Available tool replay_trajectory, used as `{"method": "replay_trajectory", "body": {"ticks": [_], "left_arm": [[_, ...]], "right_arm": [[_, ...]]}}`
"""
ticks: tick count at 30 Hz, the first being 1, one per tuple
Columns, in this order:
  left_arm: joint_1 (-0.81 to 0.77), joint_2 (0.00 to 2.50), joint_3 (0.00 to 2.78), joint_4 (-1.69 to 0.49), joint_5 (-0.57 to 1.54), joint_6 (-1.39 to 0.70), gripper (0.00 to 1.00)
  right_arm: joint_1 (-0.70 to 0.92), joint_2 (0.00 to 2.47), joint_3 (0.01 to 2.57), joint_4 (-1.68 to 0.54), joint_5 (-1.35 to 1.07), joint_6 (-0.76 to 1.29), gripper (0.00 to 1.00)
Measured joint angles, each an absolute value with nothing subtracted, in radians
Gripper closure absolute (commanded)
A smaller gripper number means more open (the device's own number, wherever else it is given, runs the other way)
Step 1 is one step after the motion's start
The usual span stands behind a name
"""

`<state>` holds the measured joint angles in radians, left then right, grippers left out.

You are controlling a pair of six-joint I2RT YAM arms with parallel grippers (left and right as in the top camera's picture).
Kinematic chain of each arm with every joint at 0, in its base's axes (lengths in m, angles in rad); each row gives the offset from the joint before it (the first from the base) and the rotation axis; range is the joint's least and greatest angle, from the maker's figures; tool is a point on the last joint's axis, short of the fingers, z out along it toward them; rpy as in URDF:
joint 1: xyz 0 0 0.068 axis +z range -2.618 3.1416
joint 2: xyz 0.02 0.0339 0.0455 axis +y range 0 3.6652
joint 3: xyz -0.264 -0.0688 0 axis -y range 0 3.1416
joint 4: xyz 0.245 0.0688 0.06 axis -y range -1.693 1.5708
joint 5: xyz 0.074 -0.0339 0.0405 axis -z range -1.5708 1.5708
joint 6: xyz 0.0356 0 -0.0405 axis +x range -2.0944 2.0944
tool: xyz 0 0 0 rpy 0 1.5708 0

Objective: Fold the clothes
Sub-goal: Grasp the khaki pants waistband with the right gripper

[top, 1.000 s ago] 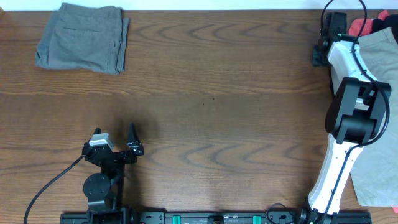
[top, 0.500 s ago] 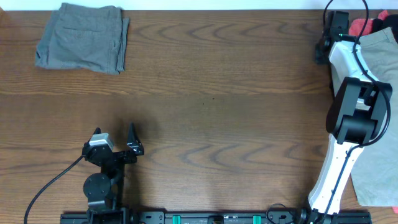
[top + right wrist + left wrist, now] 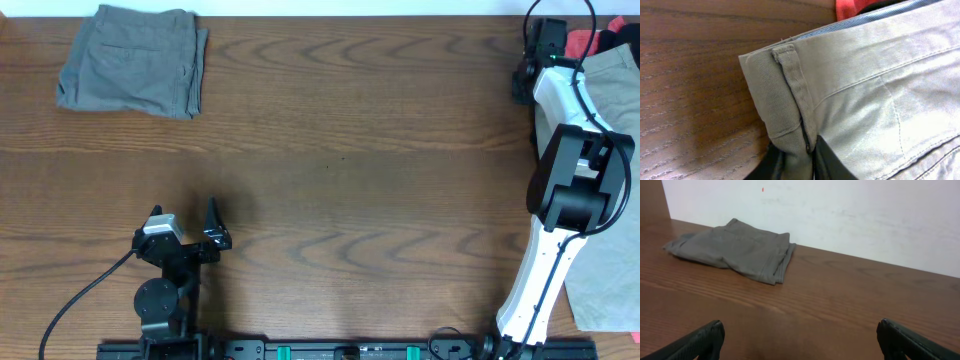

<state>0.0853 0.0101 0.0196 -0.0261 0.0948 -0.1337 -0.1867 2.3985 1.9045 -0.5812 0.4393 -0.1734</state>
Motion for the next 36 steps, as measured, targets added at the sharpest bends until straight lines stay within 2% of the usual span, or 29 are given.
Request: {"method": "replay_trajectory", "body": {"ticks": [4,5,6,7,9,10,11,25,36], "left_arm": [[0.085,0.010,0.020,-0.026,0.095,-0.134,0.02],[0.085,0.010,0.020,-0.026,0.095,-0.133,0.02],[0.085,0.010,0.020,-0.026,0.095,-0.134,0.02],[0.085,0.010,0.020,-0.026,0.095,-0.134,0.02],[0.085,0.010,0.020,-0.026,0.095,-0.133,0.02],[0.085,0.010,0.020,-0.026,0.095,-0.133,0.02],[0.085,0.010,0.020,-0.026,0.095,-0.134,0.02],[0.085,0.010,0.020,-0.026,0.095,-0.134,0.02],[0.085,0.010,0.020,-0.026,0.095,-0.134,0.02]], "right_arm": [[-0.187,2.399,1.905,-0.580,0.447,-0.173,0.97],[-0.187,2.399,1.905,-0.580,0.450,-0.173,0.95],[-0.186,2.399,1.905,-0.579,0.454,-0.170,0.86],[-0.186,2.399,1.905,-0.578,0.458,-0.164,0.85],[-0.186,2.399,1.905,-0.579,0.467,-0.161,0.87],[-0.186,2.399,1.905,-0.579,0.469,-0.160,0.95],[-0.186,2.399,1.905,-0.580,0.470,-0.158,0.99],[-0.186,2.364,1.905,-0.616,0.476,-0.087,0.99],[-0.187,2.131,1.904,-0.658,0.525,-0.013,0.99]]}}
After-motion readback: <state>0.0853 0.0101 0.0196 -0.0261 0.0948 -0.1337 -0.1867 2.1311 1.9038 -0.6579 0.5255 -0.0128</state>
